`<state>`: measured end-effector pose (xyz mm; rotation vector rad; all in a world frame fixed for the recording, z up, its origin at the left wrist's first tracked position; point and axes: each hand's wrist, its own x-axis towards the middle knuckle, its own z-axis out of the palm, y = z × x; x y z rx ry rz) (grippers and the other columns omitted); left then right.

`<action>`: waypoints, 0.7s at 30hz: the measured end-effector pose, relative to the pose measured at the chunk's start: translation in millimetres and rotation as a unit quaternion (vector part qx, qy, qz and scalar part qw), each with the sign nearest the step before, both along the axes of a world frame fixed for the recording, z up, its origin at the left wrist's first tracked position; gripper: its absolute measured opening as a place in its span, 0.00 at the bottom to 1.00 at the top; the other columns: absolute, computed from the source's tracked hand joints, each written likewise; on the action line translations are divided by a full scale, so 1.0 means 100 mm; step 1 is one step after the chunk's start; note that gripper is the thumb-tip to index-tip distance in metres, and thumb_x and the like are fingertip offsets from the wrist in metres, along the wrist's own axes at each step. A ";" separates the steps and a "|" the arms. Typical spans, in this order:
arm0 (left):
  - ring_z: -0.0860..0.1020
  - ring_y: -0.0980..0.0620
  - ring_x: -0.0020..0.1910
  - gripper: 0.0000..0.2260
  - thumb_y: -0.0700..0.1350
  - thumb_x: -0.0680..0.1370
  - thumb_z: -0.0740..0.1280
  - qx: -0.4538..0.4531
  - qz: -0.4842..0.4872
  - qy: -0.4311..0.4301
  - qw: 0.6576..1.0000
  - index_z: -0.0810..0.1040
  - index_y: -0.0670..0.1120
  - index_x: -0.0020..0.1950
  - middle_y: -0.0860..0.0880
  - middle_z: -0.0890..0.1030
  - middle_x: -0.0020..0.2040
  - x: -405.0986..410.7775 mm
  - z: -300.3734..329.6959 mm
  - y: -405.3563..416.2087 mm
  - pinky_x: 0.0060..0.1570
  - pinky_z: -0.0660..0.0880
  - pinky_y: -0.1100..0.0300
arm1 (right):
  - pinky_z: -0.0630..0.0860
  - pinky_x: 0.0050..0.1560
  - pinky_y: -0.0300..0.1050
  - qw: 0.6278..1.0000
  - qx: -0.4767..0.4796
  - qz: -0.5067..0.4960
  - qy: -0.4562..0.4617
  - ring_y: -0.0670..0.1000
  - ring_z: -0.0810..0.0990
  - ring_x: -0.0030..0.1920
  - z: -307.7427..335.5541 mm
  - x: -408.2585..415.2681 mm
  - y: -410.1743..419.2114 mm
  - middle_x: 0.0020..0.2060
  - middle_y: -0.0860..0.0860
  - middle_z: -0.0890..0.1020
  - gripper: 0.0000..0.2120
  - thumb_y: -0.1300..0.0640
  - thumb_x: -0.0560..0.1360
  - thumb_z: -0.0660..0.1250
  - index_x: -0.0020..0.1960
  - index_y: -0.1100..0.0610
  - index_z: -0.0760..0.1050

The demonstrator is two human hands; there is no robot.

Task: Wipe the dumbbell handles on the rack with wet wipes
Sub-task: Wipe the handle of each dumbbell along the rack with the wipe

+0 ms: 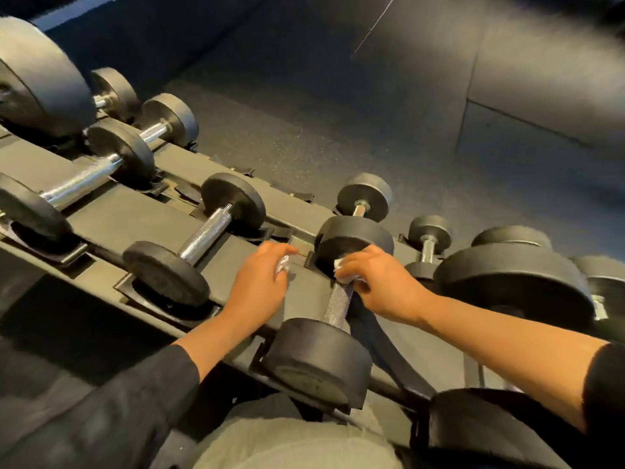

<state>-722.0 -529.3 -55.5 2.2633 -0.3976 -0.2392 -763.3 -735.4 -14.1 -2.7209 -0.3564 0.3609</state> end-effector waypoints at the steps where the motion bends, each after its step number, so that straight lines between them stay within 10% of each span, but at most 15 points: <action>1: 0.73 0.49 0.62 0.16 0.34 0.78 0.62 -0.002 -0.014 -0.014 1.000 0.75 0.47 0.64 0.47 0.74 0.62 0.06 -0.04 0.04 0.58 0.67 0.63 | 0.64 0.56 0.33 1.000 -0.007 -0.015 0.004 0.51 0.73 0.59 0.00 0.00 0.04 0.57 0.50 0.81 0.17 0.68 0.72 0.65 0.57 0.56 0.81; 14: 0.75 0.45 0.54 0.17 0.31 0.74 0.65 -0.035 -0.109 -0.054 0.992 0.76 0.41 0.62 0.43 0.76 0.55 0.29 -0.49 0.09 0.49 0.77 0.52 | 0.69 0.62 0.32 0.978 0.084 -0.145 0.125 0.39 0.74 0.59 0.26 -0.38 0.38 0.57 0.46 0.81 0.16 0.68 0.73 0.67 0.55 0.53 0.82; 21: 0.75 0.44 0.55 0.17 0.31 0.74 0.65 -0.054 -0.101 -0.043 0.993 0.76 0.40 0.62 0.43 0.76 0.55 0.29 -0.52 0.12 0.49 0.77 0.51 | 0.70 0.58 0.35 0.984 -0.001 -0.179 -0.004 0.45 0.72 0.60 0.20 0.19 0.61 0.56 0.49 0.81 0.14 0.68 0.74 0.66 0.56 0.56 0.81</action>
